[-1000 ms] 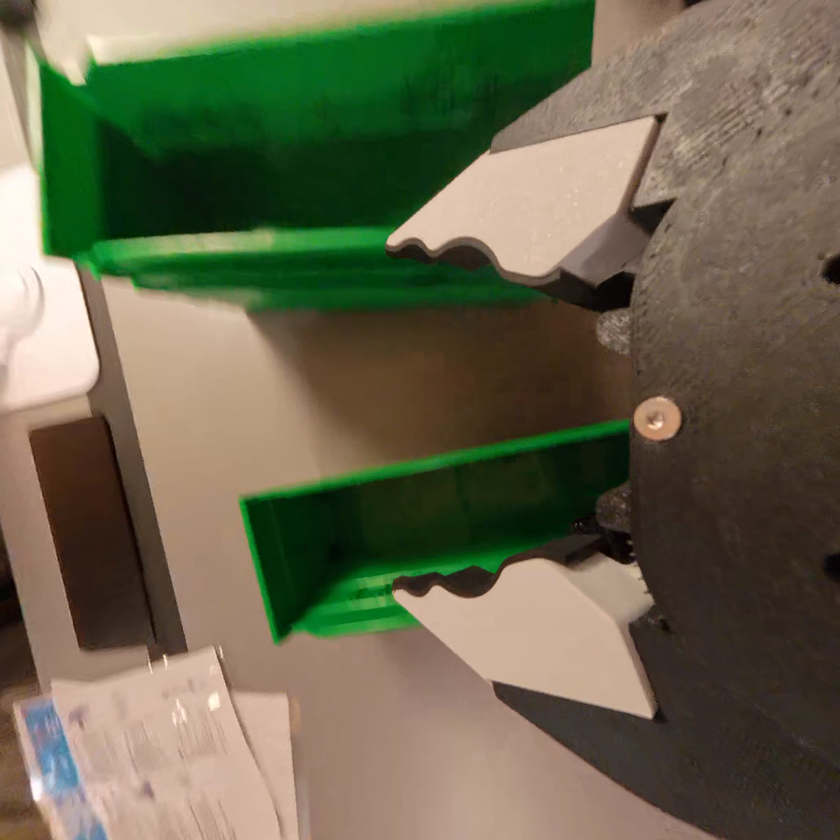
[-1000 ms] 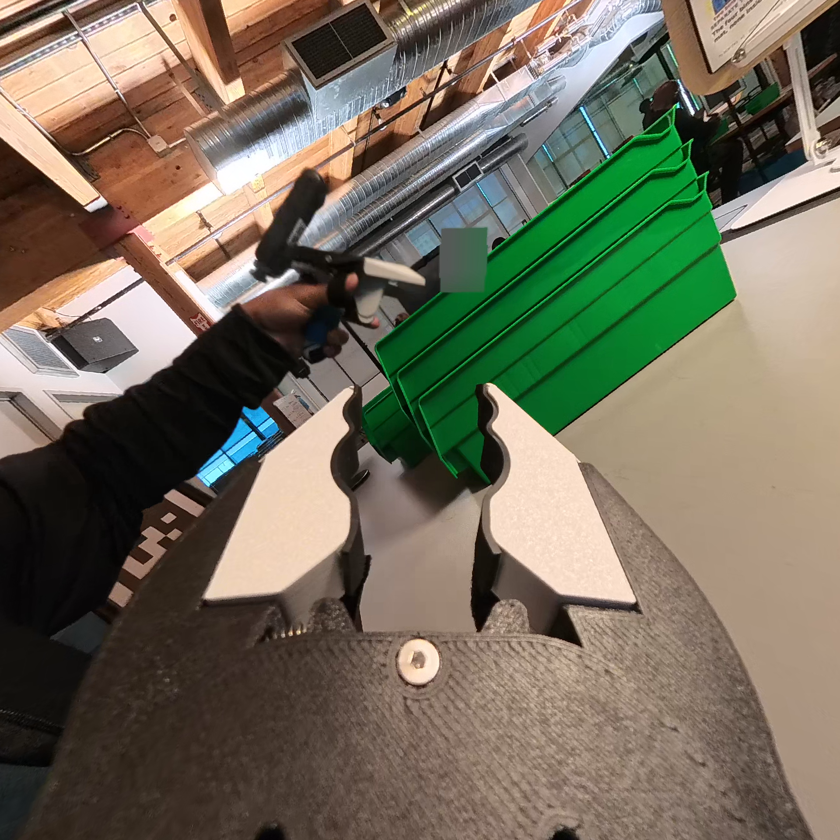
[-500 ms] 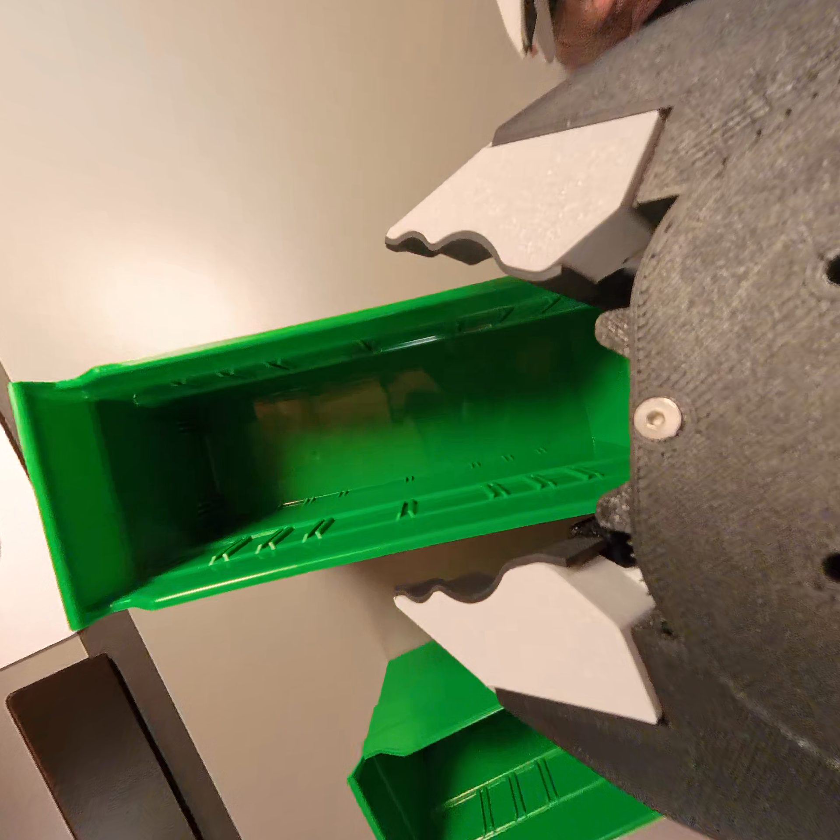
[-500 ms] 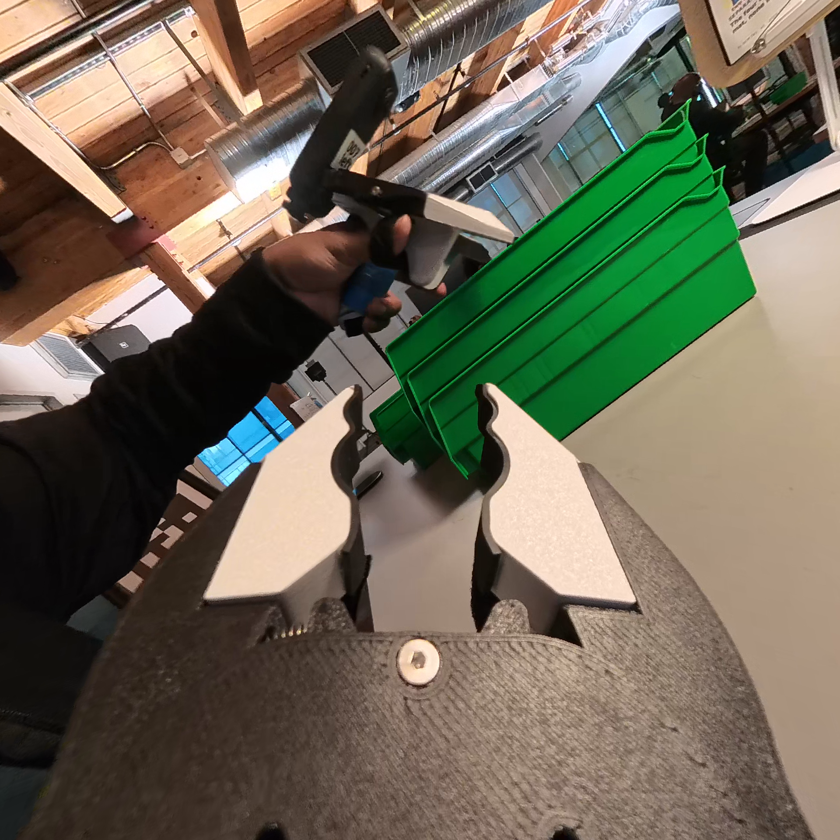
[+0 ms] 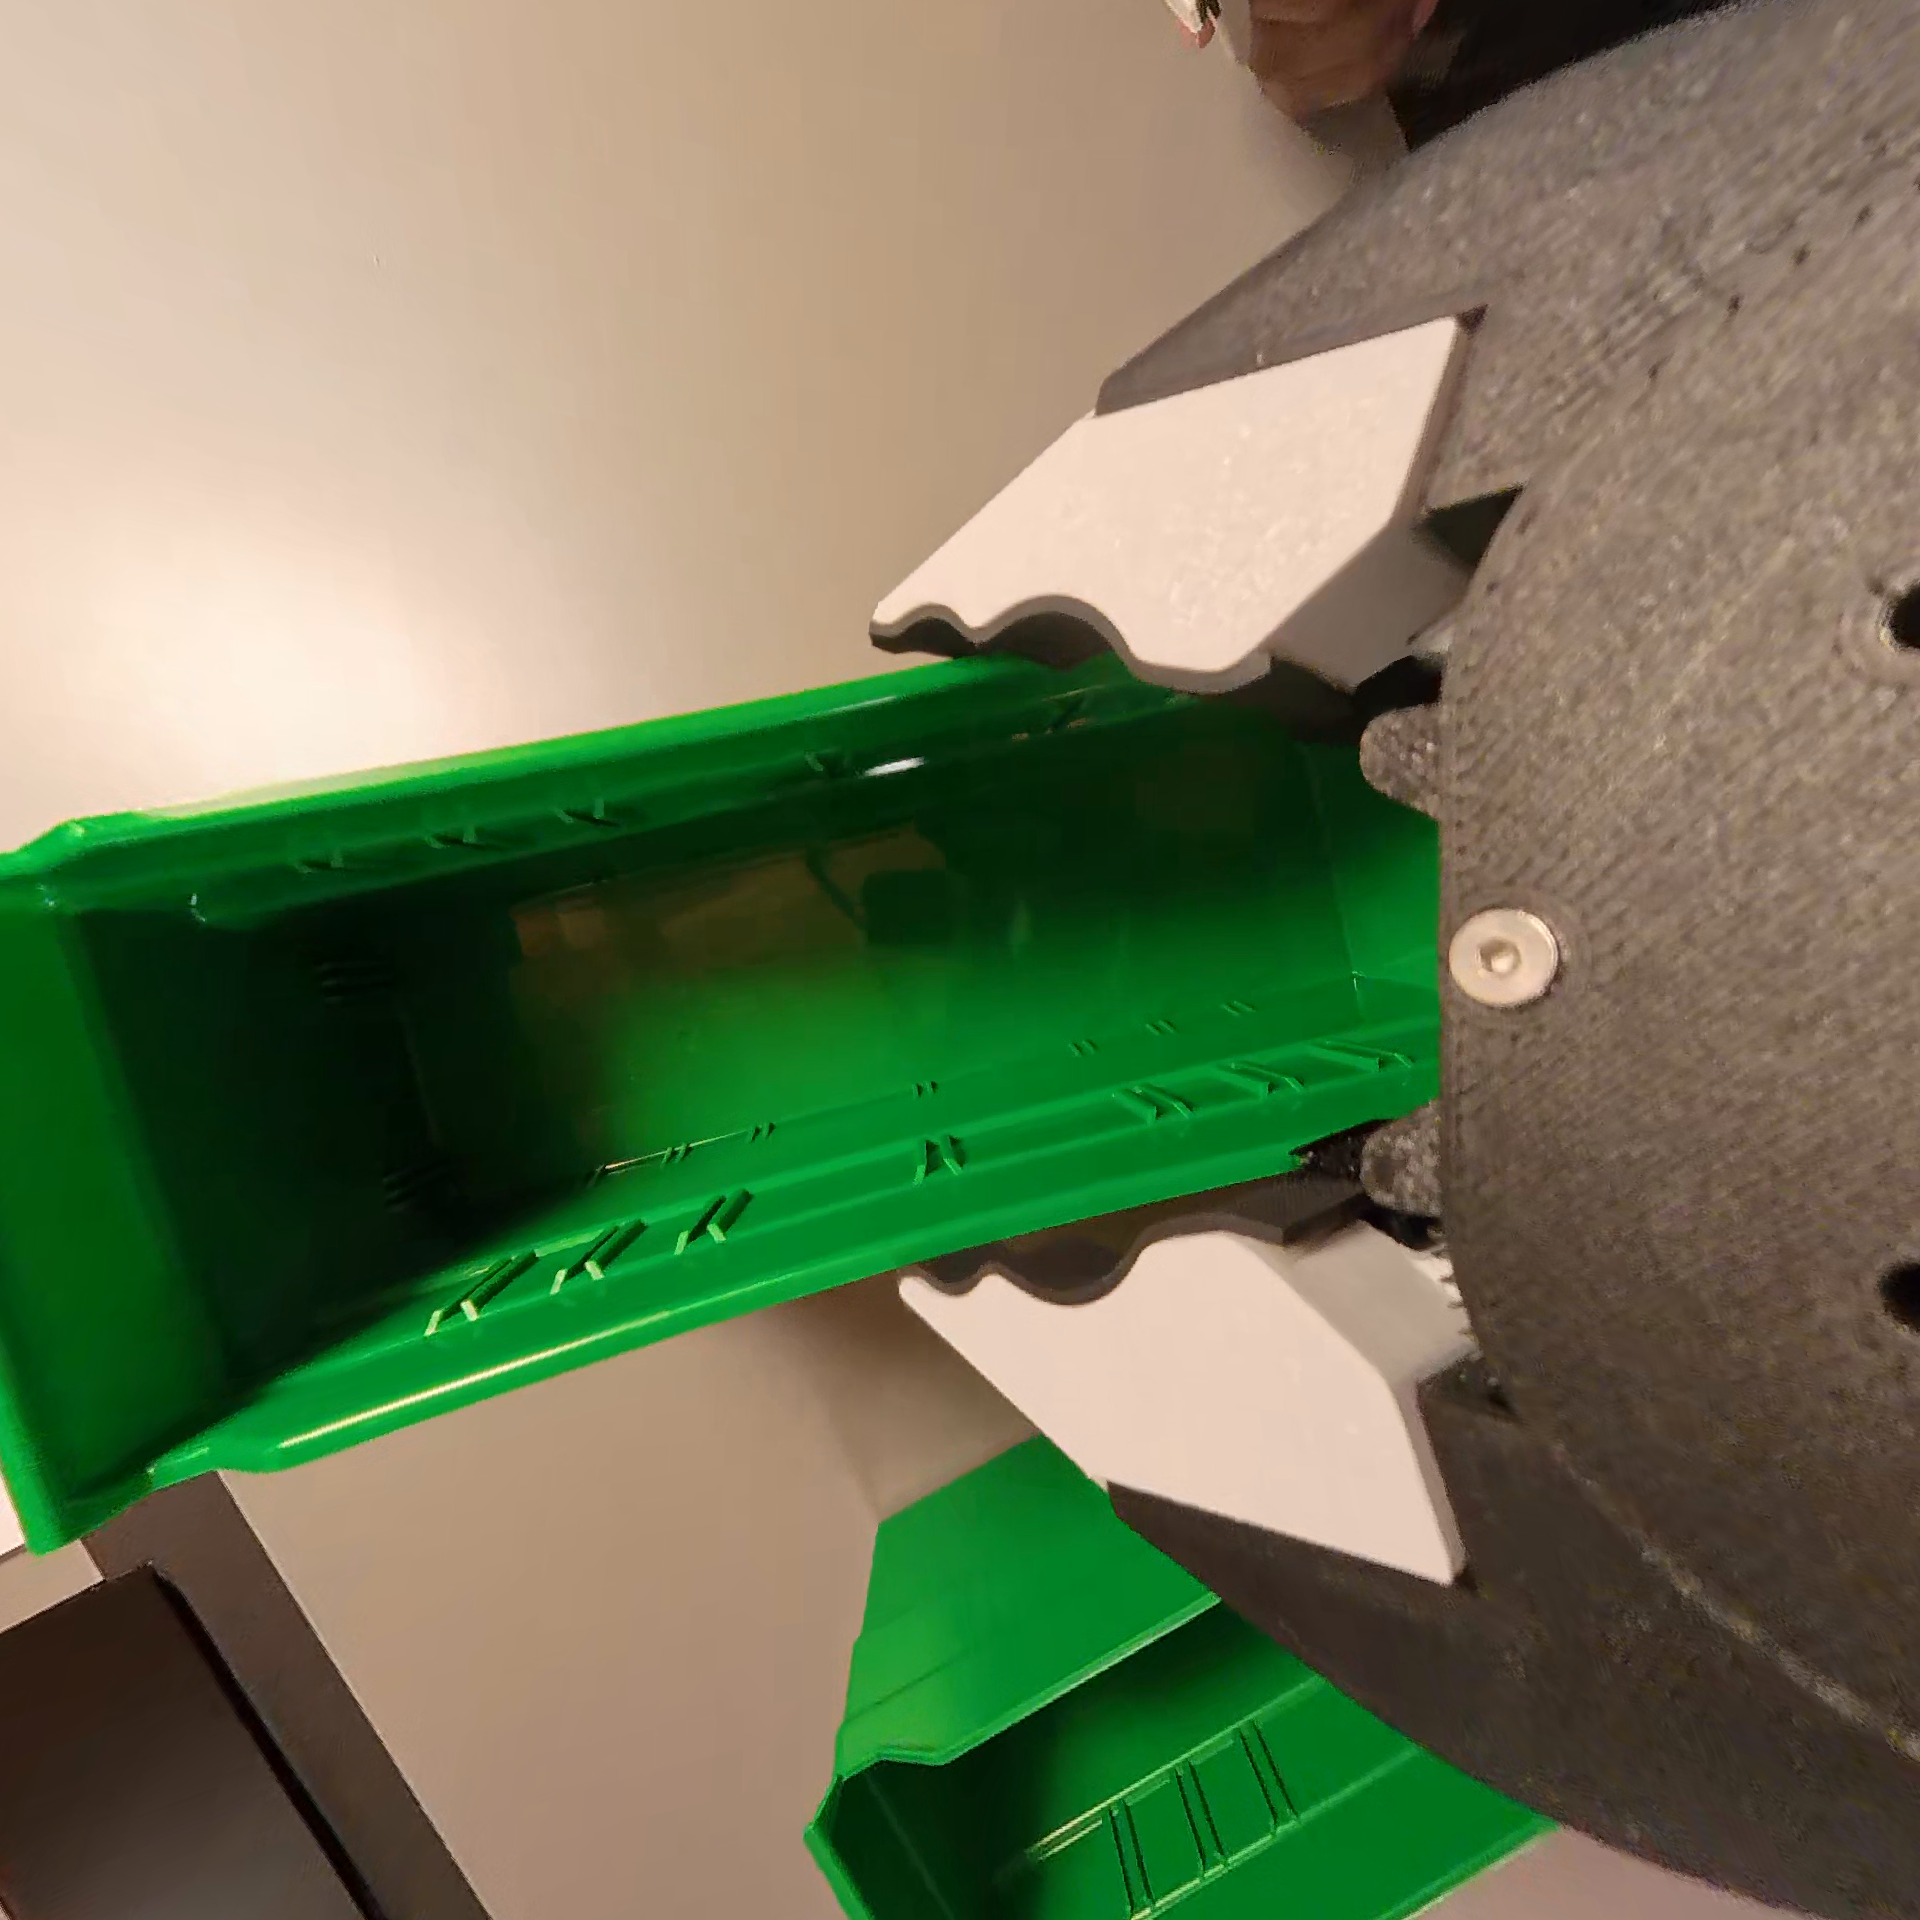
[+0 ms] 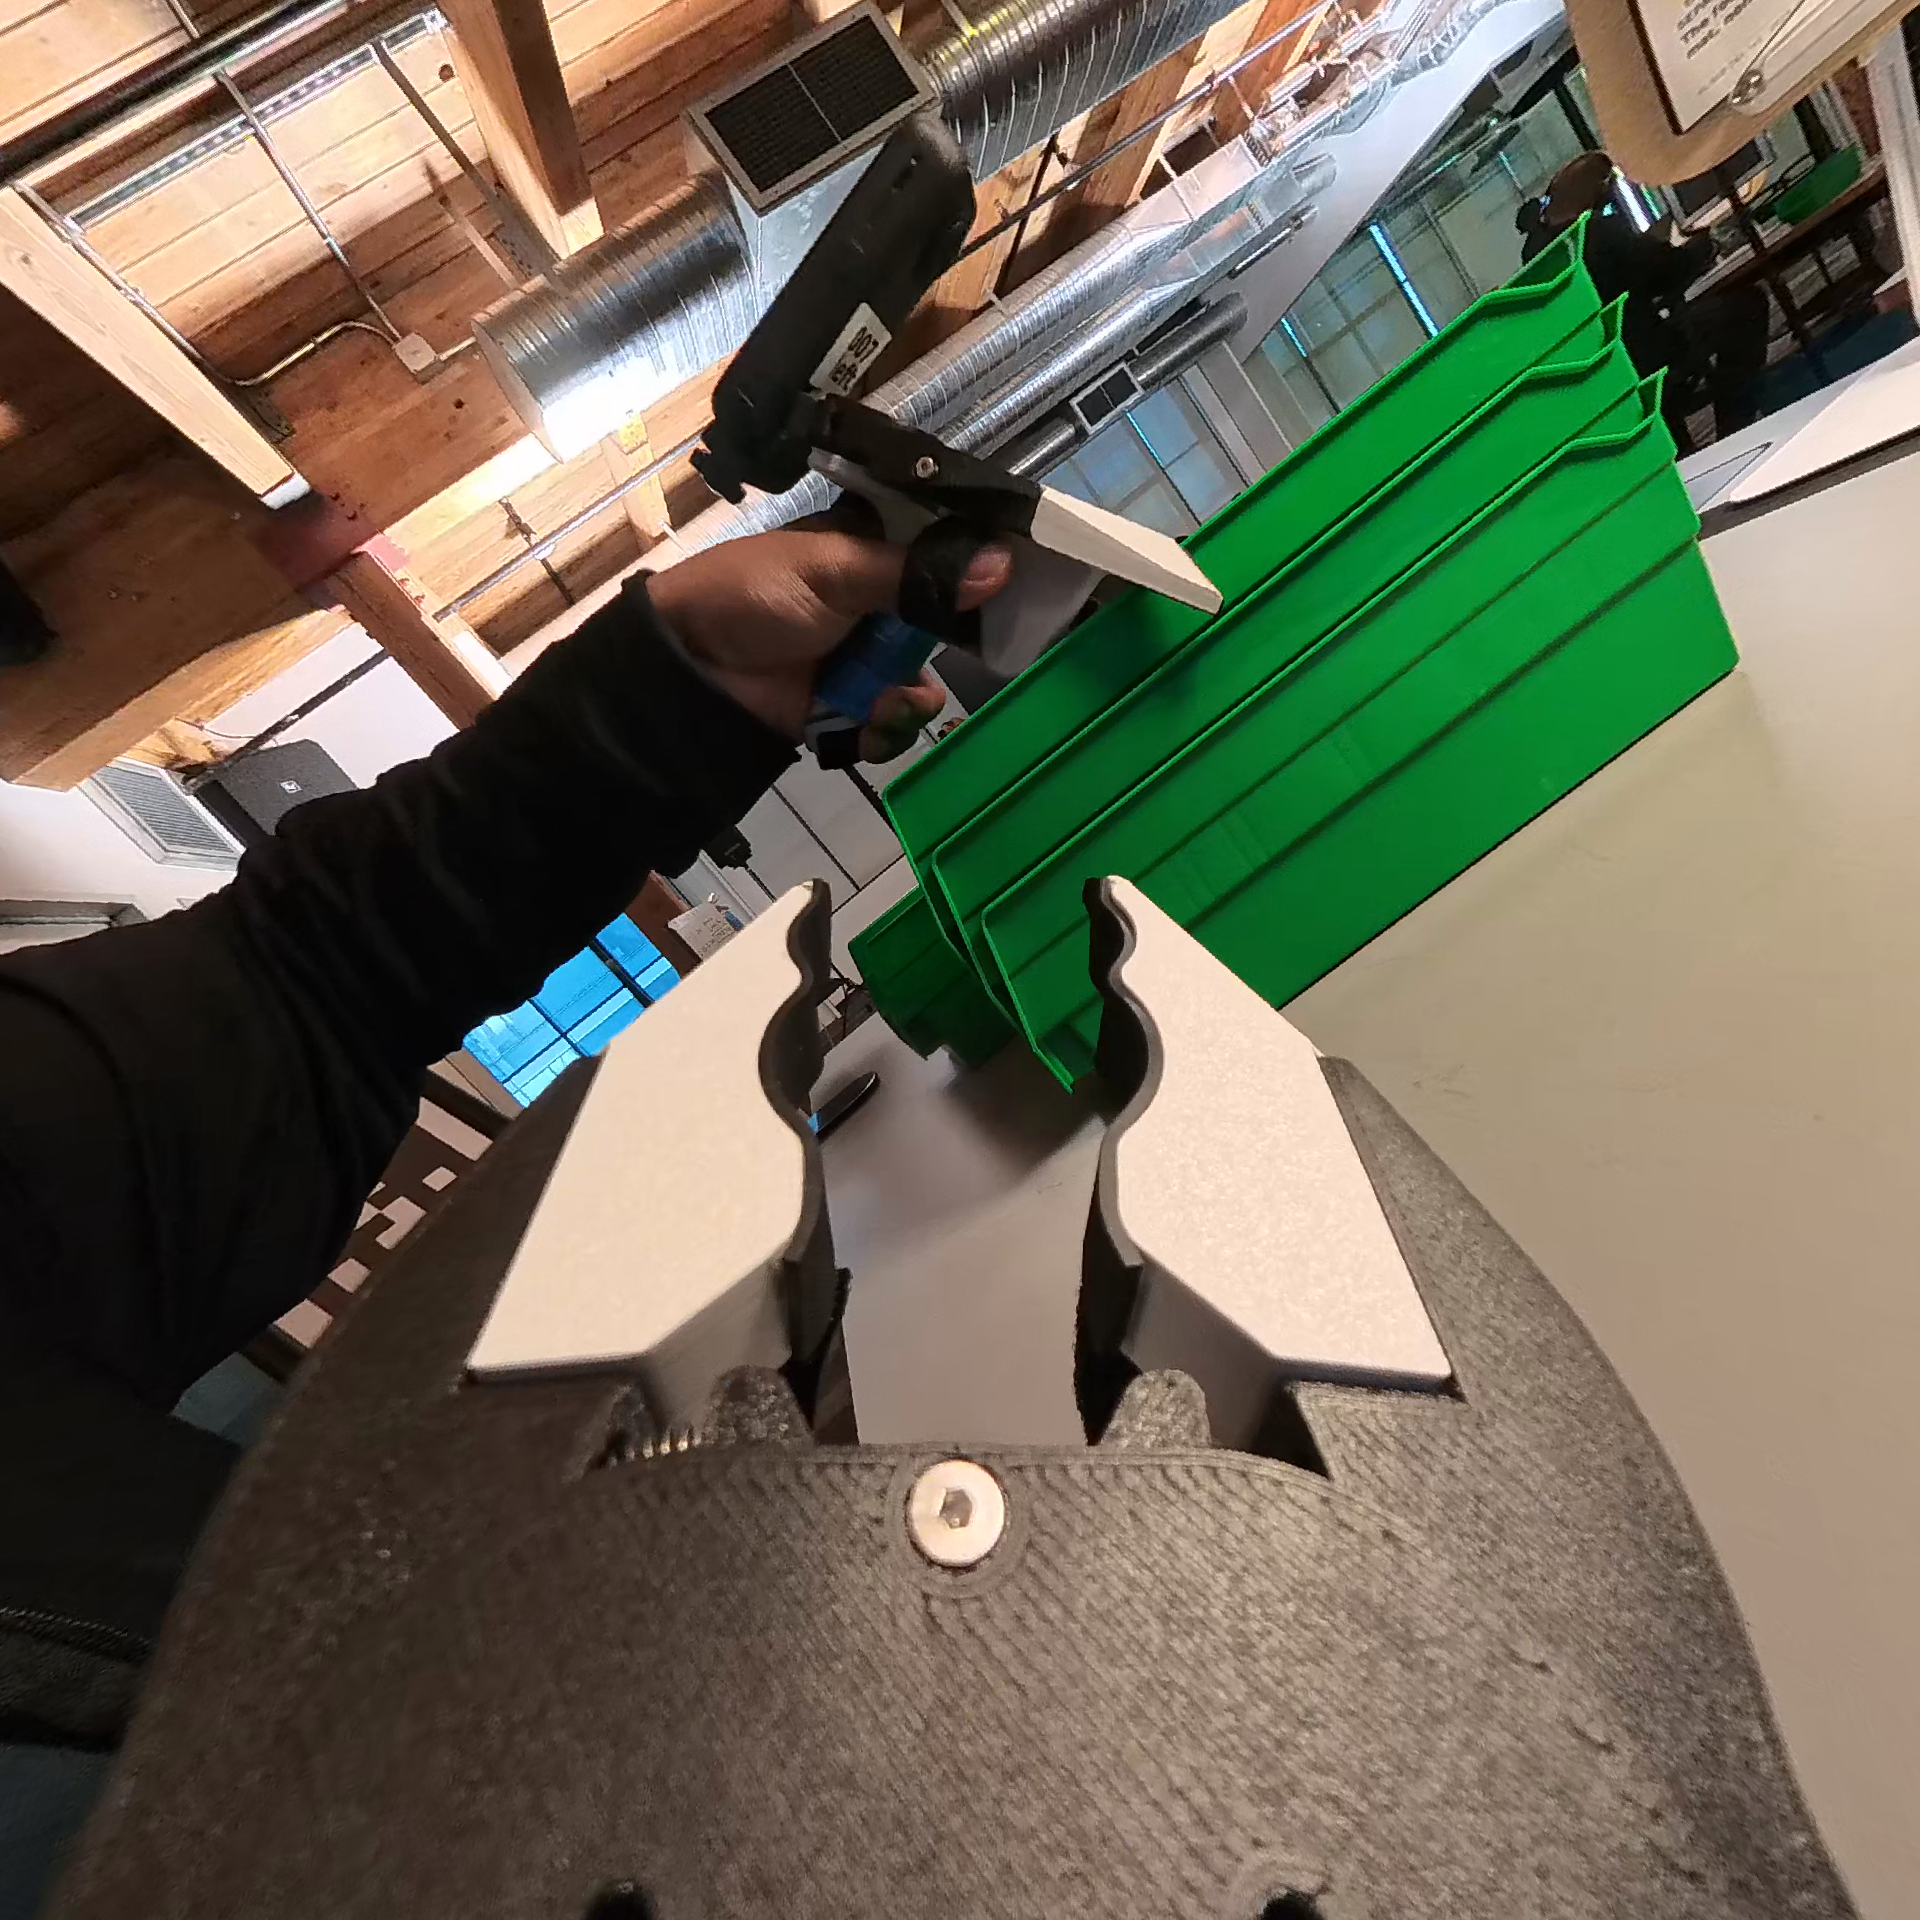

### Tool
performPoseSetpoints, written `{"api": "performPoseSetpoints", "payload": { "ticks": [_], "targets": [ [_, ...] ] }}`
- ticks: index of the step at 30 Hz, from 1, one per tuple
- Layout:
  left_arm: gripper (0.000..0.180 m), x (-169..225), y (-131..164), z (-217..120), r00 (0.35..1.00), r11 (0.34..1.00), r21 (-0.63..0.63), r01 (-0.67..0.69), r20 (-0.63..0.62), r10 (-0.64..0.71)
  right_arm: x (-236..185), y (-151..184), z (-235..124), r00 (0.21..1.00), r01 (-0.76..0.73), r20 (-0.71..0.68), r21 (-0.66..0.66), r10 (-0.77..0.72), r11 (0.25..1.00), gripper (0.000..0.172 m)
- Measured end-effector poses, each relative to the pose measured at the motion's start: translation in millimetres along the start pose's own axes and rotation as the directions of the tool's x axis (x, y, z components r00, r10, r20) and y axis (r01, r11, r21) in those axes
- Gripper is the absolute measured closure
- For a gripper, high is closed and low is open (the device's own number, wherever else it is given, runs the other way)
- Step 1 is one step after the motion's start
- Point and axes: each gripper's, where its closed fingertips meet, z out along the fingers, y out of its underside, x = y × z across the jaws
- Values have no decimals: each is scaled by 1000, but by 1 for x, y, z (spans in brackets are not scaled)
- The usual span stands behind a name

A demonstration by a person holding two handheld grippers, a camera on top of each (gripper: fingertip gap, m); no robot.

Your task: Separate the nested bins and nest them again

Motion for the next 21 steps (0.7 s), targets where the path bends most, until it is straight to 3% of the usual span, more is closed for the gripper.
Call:
{"api": "performPoseSetpoints", "payload": {
  "ticks": [1, 21],
  "targets": [
    [71, 0, 0, 0, 1000, 1000, -1, 1, 2, -1, 0, 0, 0, 1000, 1, 0, 0, -1, 1000, 121],
    [78, 4, 4, -9, 1000, 1000, -14, -16, -2, 15, -2, -1, -1, 1000, -14, 23, 5, 14, 1000, 122]
  ]
}}
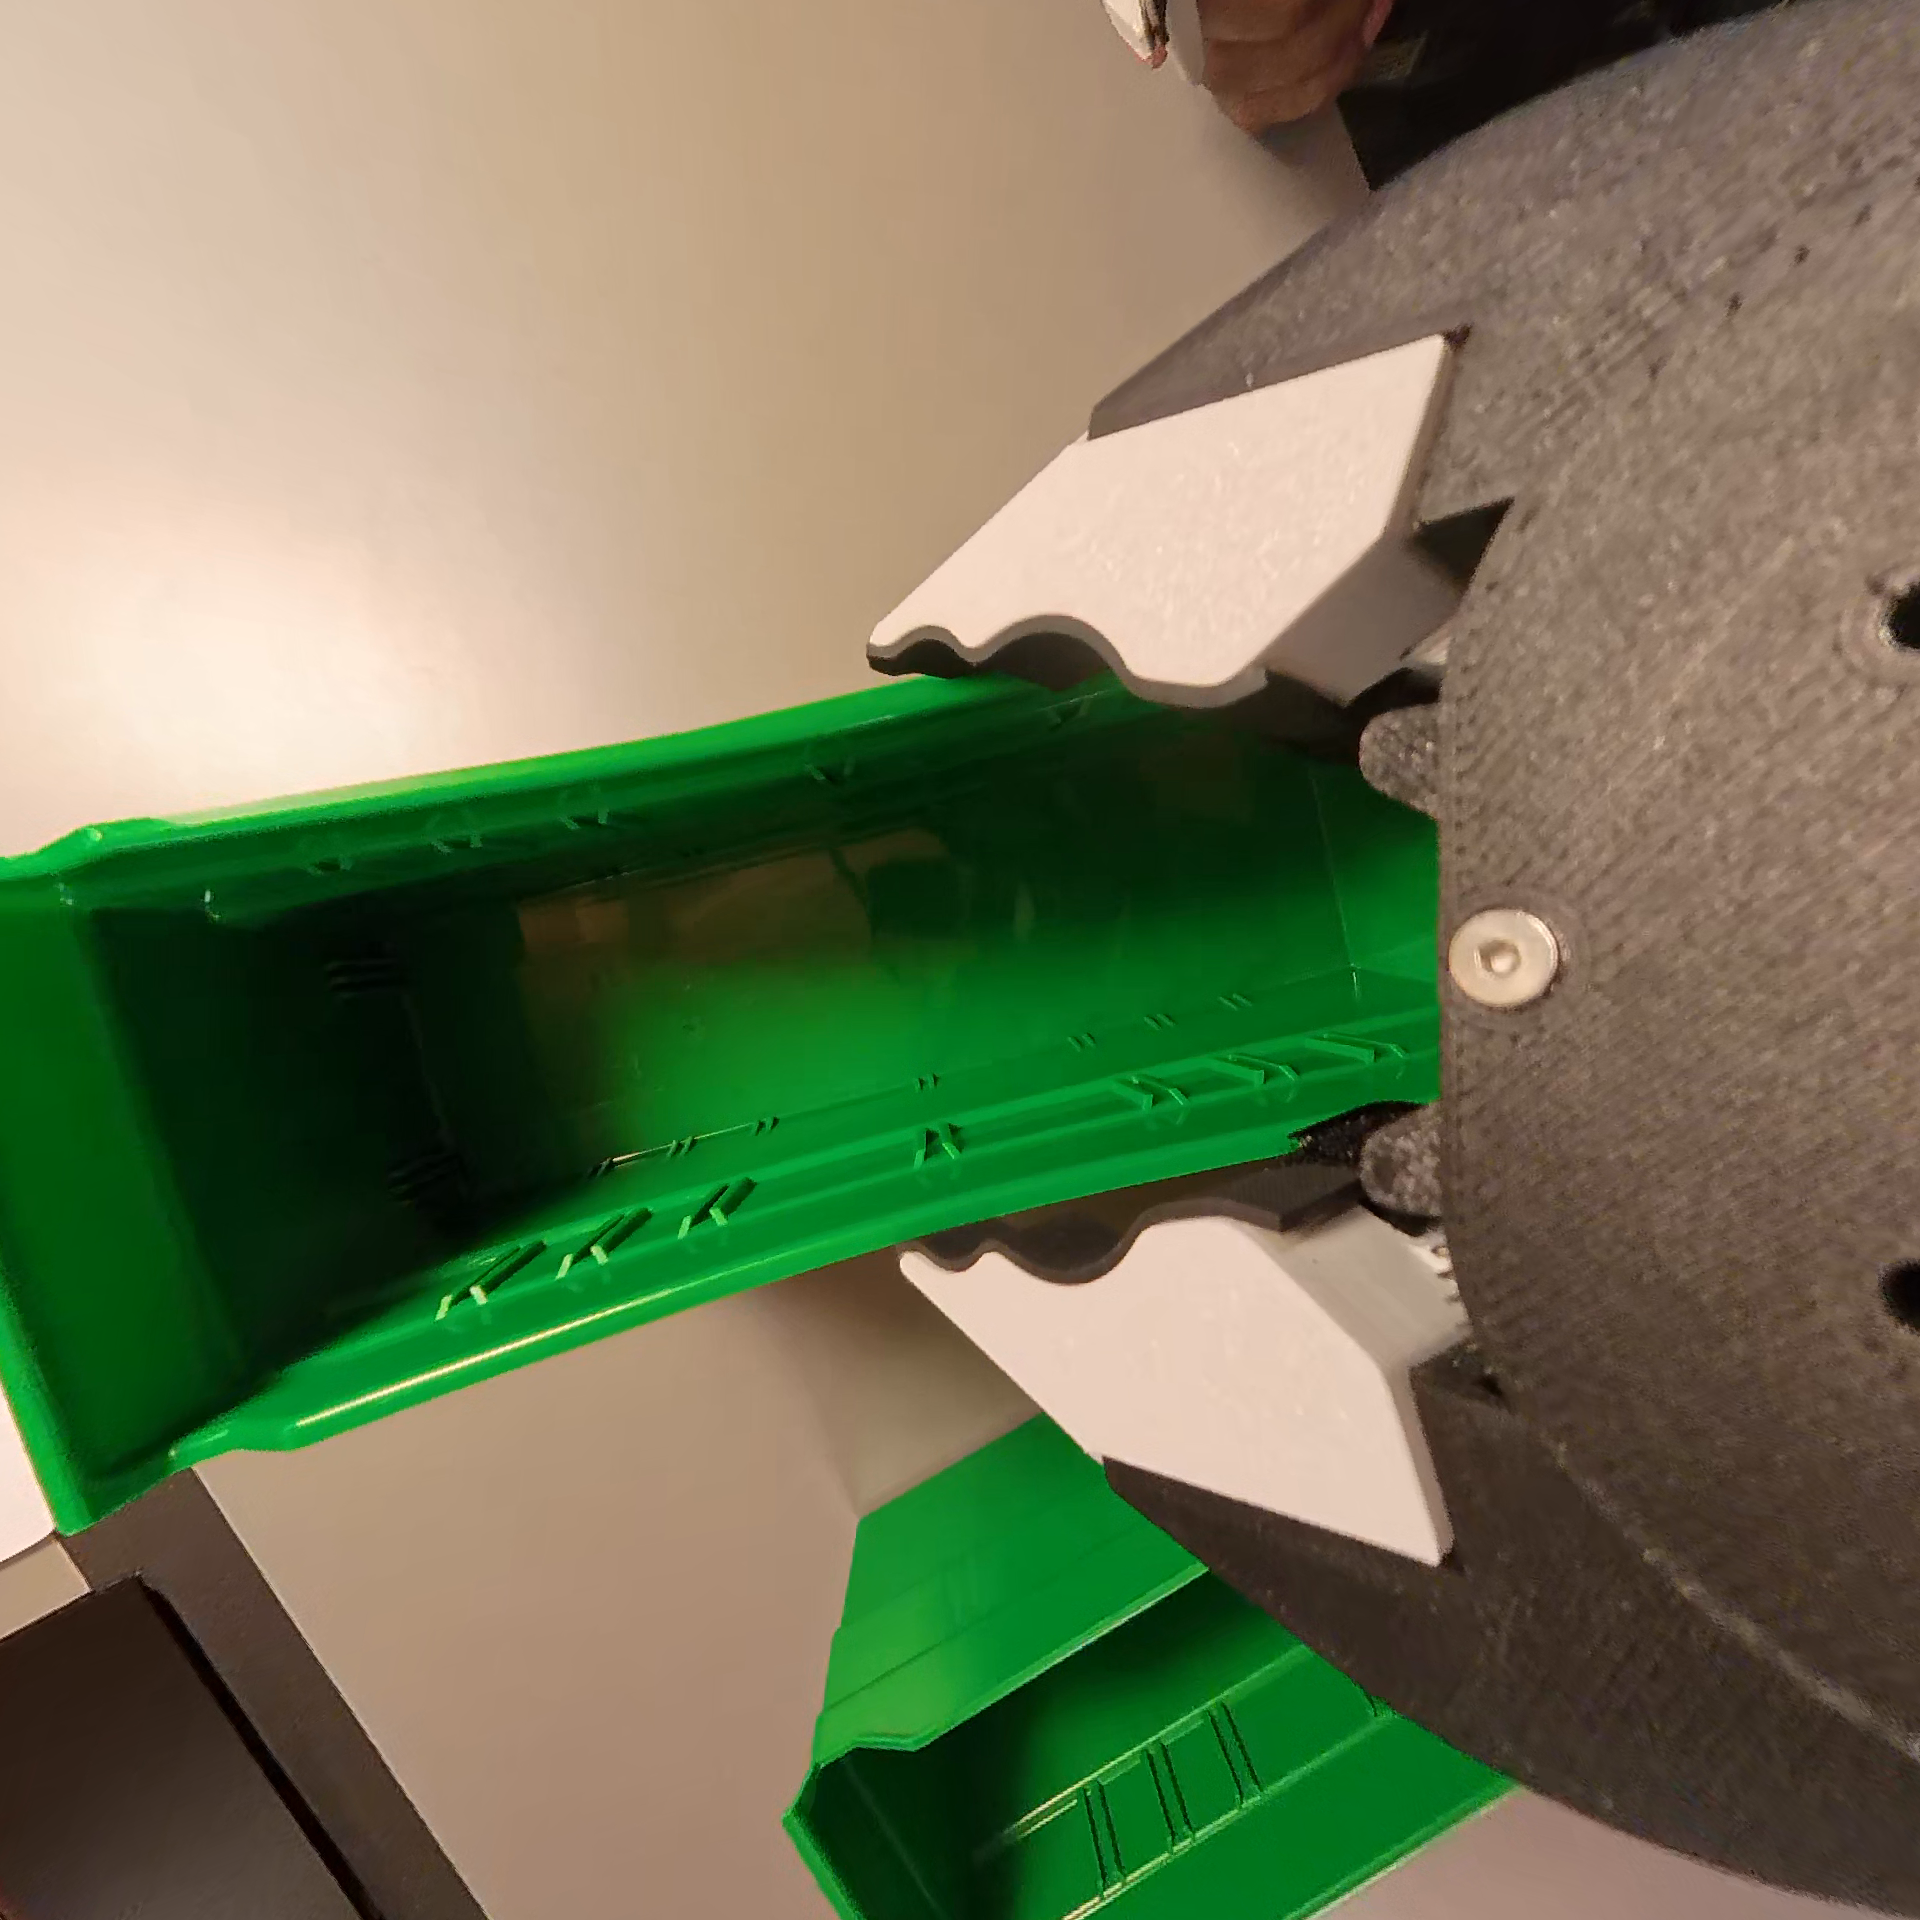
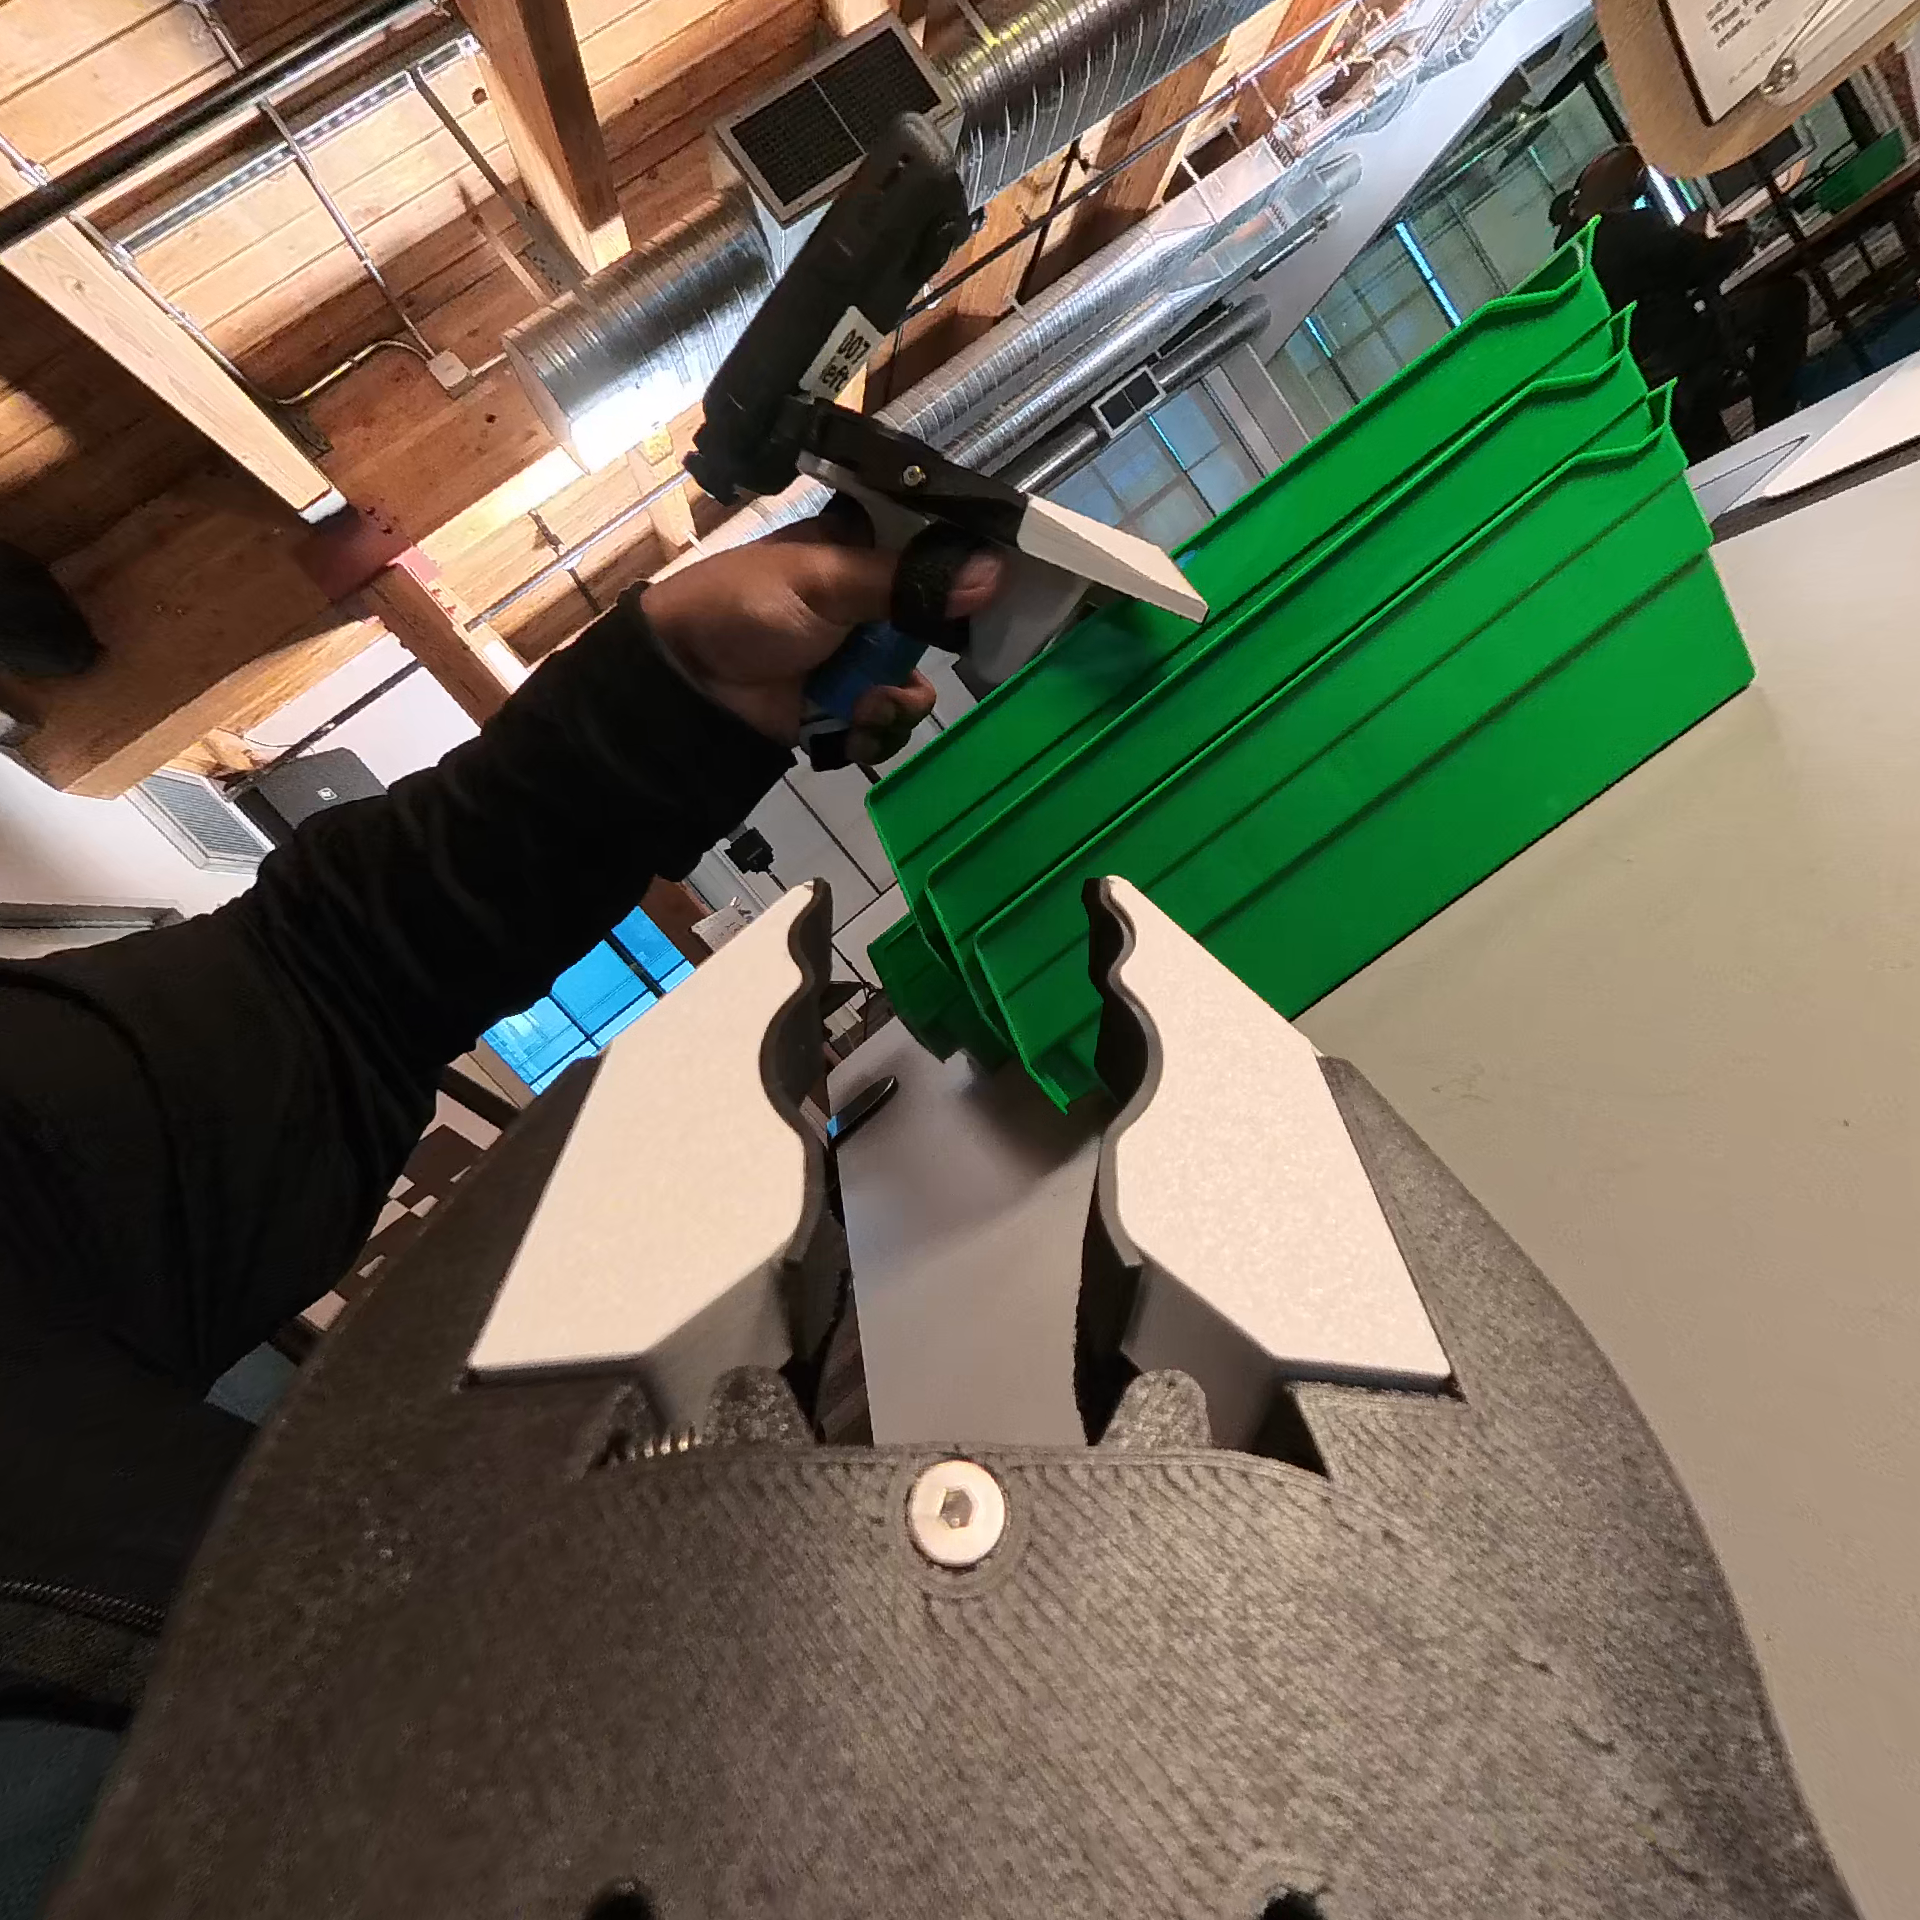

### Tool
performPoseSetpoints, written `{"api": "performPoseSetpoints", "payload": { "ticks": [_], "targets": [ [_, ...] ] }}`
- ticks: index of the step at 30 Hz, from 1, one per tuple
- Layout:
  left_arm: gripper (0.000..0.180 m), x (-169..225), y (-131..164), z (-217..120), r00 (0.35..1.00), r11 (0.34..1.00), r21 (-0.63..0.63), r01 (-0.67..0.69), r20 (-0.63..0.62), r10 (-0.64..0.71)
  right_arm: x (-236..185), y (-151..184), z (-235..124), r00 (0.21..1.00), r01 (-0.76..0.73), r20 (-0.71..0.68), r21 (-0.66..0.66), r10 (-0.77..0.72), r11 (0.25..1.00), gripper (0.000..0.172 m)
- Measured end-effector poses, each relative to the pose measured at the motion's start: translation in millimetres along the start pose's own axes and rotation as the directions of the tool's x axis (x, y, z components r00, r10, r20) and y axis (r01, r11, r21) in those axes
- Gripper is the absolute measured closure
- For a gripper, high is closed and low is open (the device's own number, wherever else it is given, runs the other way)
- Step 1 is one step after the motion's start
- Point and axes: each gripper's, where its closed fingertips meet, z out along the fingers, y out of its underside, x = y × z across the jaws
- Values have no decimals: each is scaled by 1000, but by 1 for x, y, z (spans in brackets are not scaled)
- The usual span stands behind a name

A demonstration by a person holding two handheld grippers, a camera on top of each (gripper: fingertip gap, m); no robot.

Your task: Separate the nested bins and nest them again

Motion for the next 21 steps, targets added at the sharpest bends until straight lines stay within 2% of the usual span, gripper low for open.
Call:
{"api": "performPoseSetpoints", "payload": {
  "ticks": [9, 17, 21],
  "targets": [
    [77, 0, -14, -18, 1000, 999, 47, -2, -3, 2, 0, 0, 0, 1000, -1, 3, 2, 1, 1000, 122],
    [77, 3, -52, -76, 1000, 986, 168, -22, 8, 21, 0, -1, -1, 1000, -6, 7, 4, 6, 1000, 122],
    [77, 24, -75, -104, 999, 969, 246, -23, -31, 32, -1, -1, 0, 1000, -8, 9, 3, 8, 1000, 122]
  ]
}}
